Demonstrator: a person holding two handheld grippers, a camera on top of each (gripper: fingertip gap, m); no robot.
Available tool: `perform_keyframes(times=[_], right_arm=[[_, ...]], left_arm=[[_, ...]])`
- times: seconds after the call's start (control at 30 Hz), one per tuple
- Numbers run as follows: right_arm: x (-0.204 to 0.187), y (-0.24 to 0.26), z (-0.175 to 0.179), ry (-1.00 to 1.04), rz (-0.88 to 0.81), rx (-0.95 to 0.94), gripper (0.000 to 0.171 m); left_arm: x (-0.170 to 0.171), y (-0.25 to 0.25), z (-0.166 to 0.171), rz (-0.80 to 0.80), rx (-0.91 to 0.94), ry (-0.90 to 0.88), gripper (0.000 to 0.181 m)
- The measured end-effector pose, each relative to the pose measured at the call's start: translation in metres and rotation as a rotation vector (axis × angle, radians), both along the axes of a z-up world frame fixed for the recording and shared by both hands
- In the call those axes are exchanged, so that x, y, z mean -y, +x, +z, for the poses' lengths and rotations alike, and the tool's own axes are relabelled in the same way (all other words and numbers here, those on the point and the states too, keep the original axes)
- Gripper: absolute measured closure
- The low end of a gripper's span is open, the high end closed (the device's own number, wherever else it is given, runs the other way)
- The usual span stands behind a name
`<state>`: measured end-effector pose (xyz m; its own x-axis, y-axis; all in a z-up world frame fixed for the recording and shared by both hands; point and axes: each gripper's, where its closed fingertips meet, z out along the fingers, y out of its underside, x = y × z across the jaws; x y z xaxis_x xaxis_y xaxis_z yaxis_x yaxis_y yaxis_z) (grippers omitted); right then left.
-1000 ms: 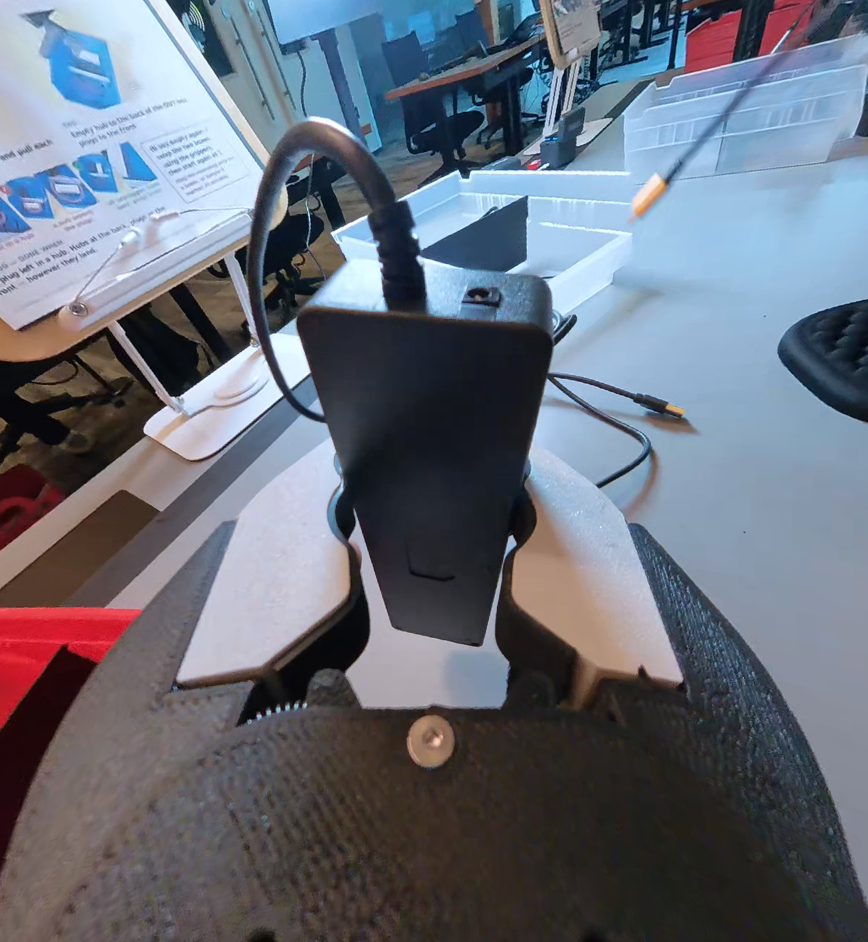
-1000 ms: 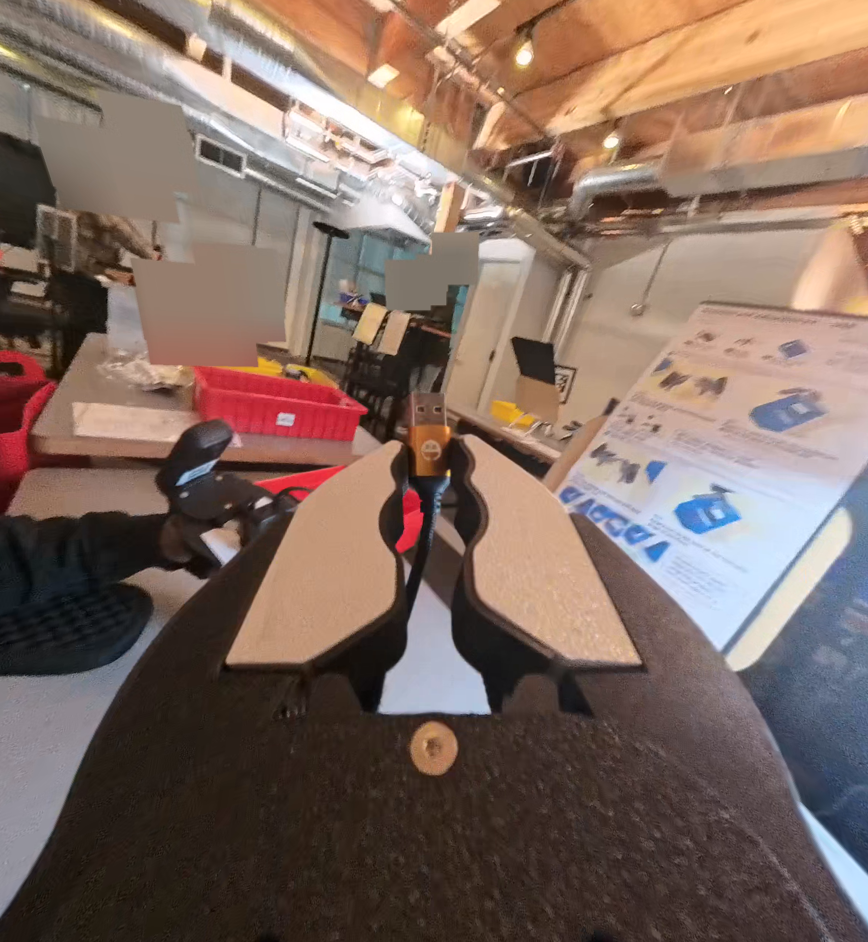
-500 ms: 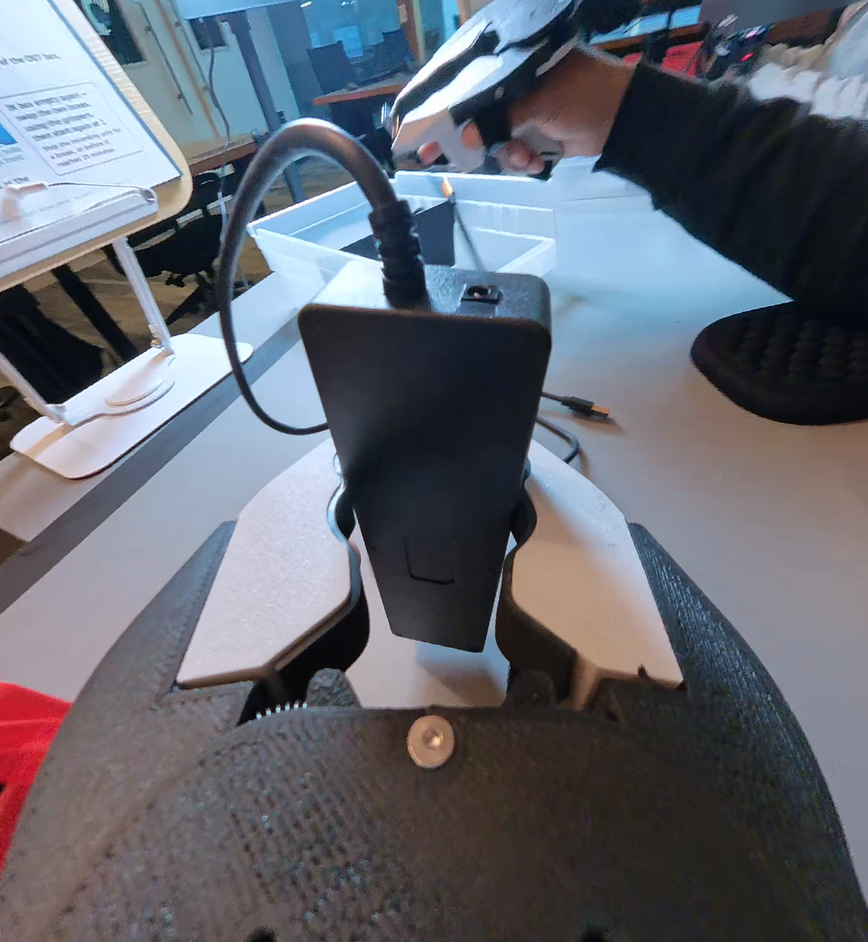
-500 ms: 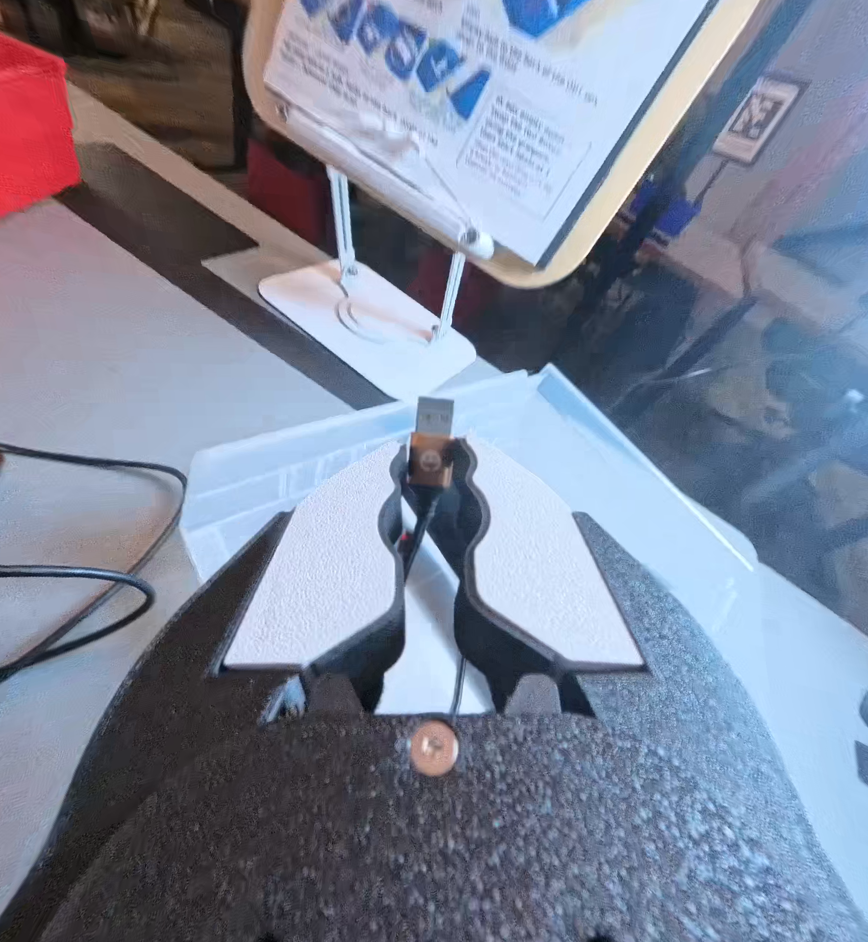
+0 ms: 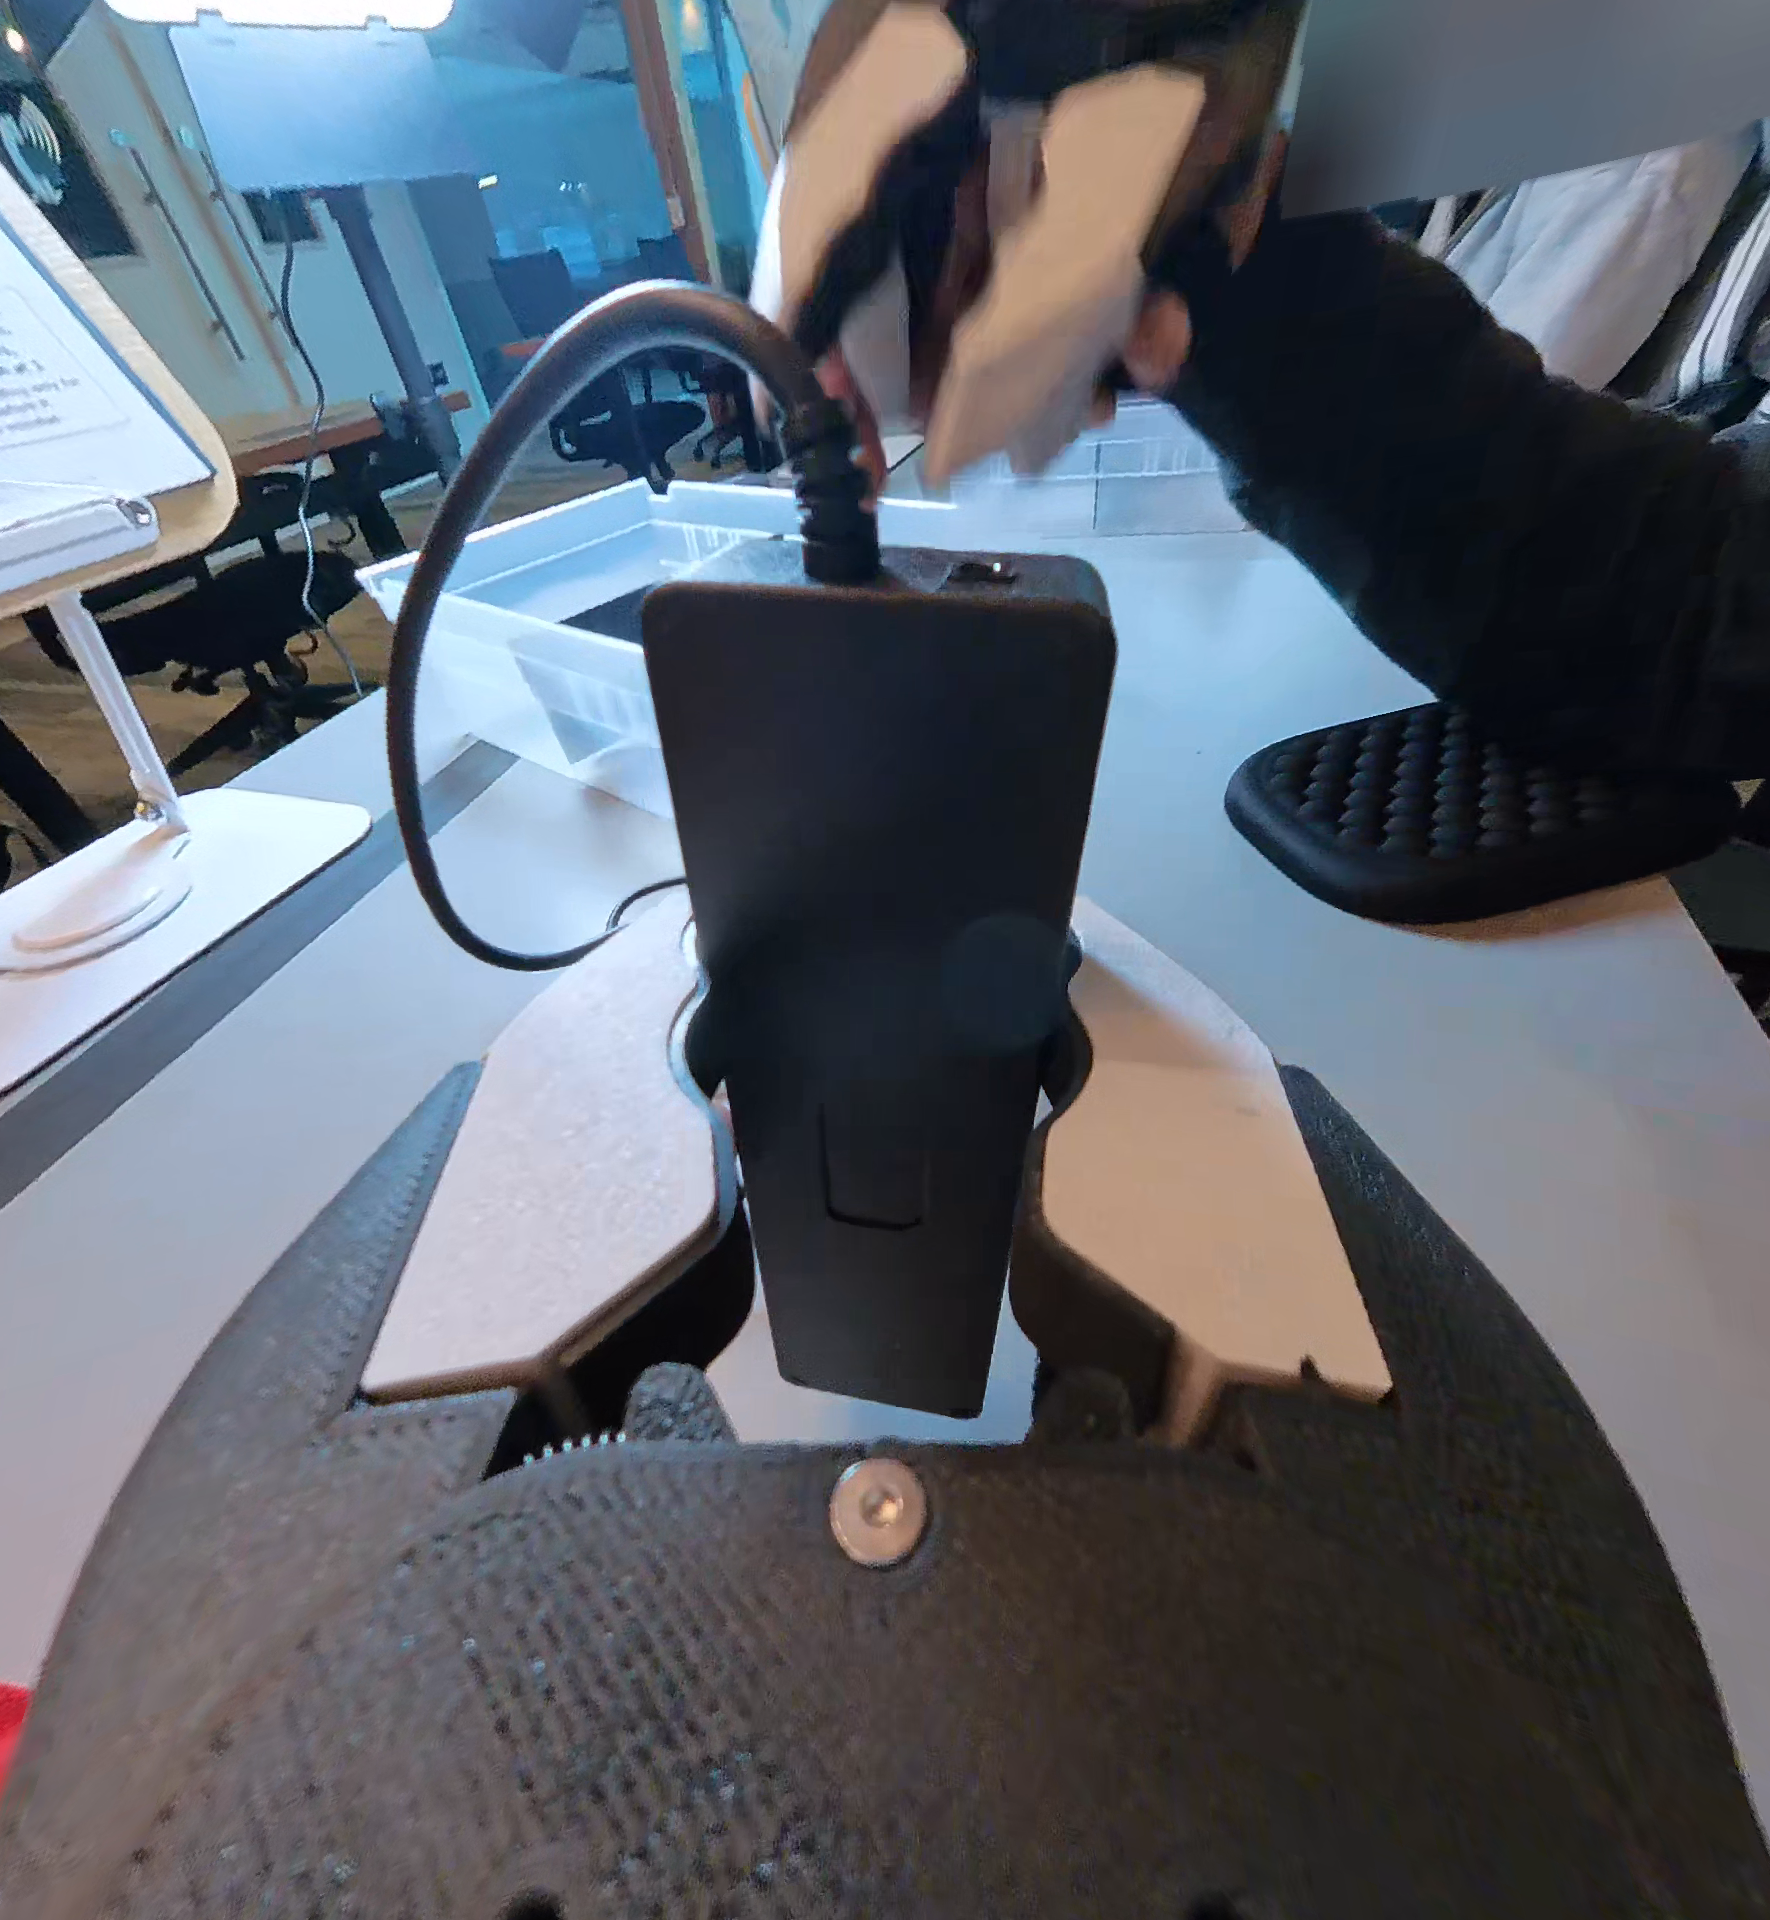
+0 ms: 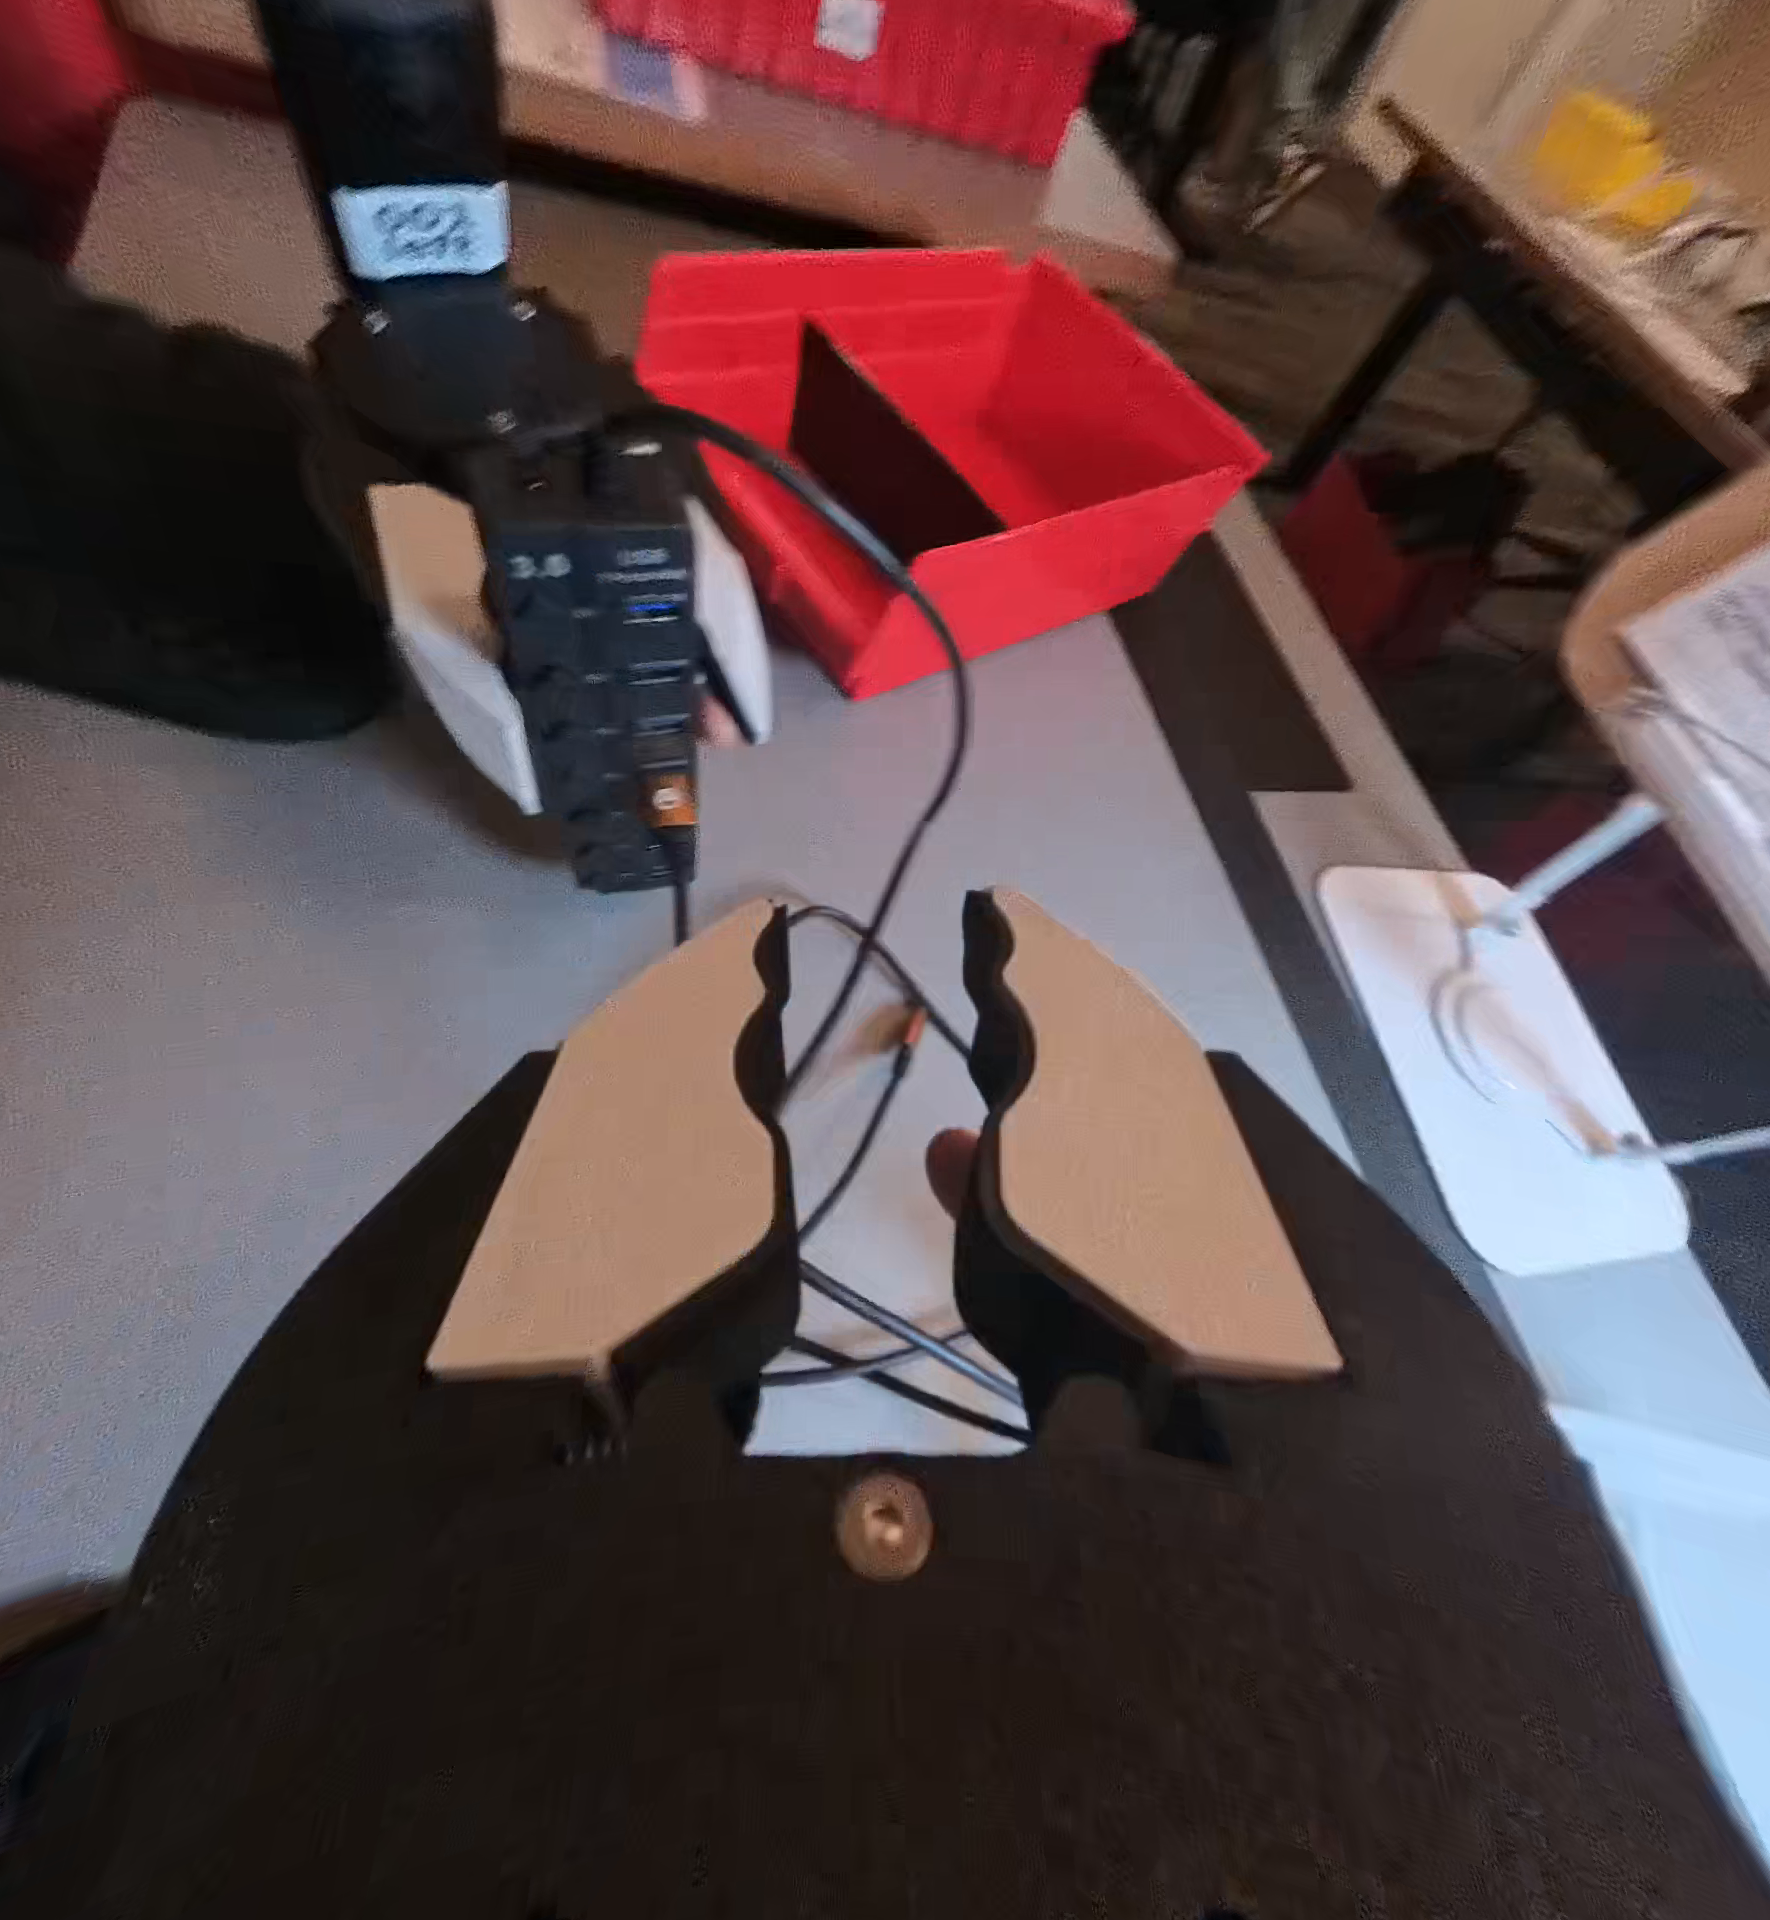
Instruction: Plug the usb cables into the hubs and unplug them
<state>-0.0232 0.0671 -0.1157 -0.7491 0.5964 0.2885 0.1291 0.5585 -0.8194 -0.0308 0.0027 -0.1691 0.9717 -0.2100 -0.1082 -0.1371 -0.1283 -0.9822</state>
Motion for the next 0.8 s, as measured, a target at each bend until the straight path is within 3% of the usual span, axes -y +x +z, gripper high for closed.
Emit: perform_keyframes(times=[0.17, 0.33, 0.47, 0.57, 0.67, 0.8], right_arm=[[0.066, -0.003, -0.069, 0.239, 0.102, 0.109, 0.138], [0.092, -0.011, -0.083, 0.177, 0.119, 0.095, 0.154], [0.081, -0.011, -0.075, 0.212, 0.128, 0.077, 0.155], [0.042, -0.008, -0.095, 0.403, 0.077, 0.125, 0.155], [0.031, 0.002, -0.063, 0.296, 0.083, 0.111, 0.155], [0.020, 0.026, 0.035, -0.038, 0.139, -0.093, 0.155]], left_arm=[[0.001, 0.013, 0.008, -0.030, -0.078, 0.036, 0.121], [0.005, 0.025, 0.020, -0.059, -0.118, 0.089, 0.122], [0.008, 0.016, 0.019, -0.010, -0.204, 0.044, 0.122], [0.026, -0.021, 0.038, 0.093, -0.165, 0.089, 0.122], [0.046, -0.054, 0.037, 0.184, -0.157, 0.082, 0.122], [0.040, -0.049, 0.026, 0.149, -0.105, 0.049, 0.122]])
